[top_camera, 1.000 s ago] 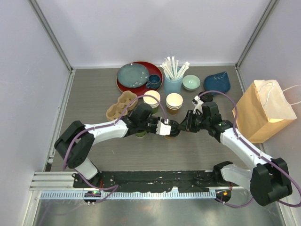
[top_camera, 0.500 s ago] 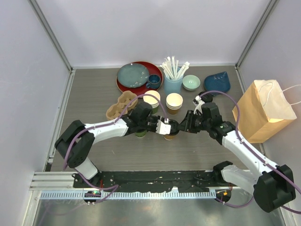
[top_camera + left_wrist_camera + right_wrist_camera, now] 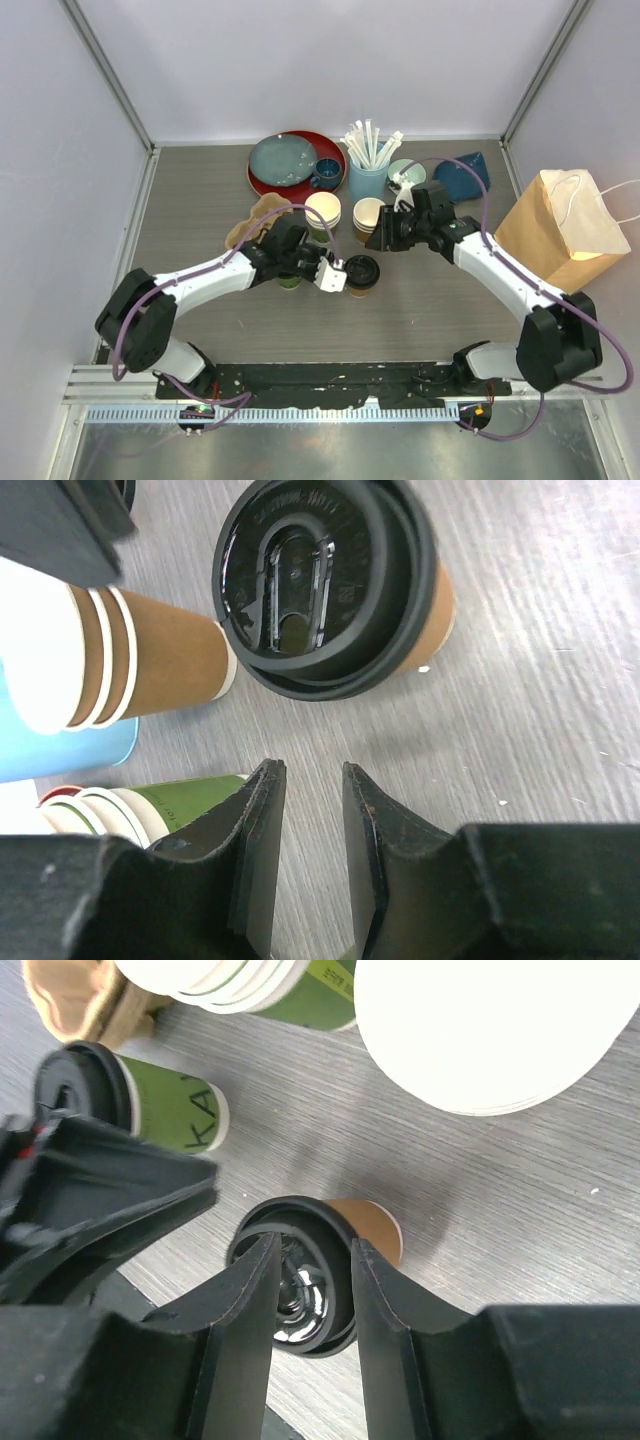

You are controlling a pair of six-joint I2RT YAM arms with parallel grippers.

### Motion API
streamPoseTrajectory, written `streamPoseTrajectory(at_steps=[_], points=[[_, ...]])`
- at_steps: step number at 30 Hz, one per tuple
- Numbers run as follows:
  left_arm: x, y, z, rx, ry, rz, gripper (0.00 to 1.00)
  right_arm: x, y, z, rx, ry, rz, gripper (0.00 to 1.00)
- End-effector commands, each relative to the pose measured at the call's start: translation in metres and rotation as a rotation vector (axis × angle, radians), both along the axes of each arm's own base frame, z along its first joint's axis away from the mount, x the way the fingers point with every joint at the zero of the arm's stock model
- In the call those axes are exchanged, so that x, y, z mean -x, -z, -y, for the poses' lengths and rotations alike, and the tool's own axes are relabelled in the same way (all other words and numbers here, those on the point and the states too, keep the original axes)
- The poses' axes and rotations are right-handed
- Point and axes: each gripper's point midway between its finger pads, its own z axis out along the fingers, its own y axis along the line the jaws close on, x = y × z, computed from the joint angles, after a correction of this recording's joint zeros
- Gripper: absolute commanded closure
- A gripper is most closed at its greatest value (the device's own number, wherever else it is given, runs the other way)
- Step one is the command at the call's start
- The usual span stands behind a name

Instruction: Pack the takeout coffee

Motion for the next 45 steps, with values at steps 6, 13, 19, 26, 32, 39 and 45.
streamPoseTrajectory(at_steps=[6,13,19,26,32,39,45], points=[[0.065,-0.022,0.005,0.041,0.24,-0.036,0.67,-0.016,0.014,0.001,0.022,-0.074,0.001,0.63],[0.081,-0.013,0.019,0.048,0.279,-0.06,0.67,-0.007,0.024,0.008,-0.018,-0.051,-0.038,0.66],[0.067,-0.019,0.032,0.097,0.235,-0.027,0.66,0.002,0.038,0.008,-0.037,-0.057,-0.073,0.68],[0.06,-0.011,0.036,0.099,0.205,-0.027,0.66,0.008,0.043,0.006,-0.057,-0.065,-0.086,0.68],[0.069,-0.001,0.029,0.063,0.237,-0.04,0.73,0.003,0.029,0.006,-0.071,-0.053,-0.053,0.68],[0.069,0.001,0.028,0.054,0.254,-0.023,0.78,-0.002,0.027,0.011,-0.049,-0.033,-0.035,0.67],[0.074,0.003,0.025,0.044,0.274,-0.025,0.78,0.006,0.038,0.005,-0.079,-0.074,-0.07,0.67]])
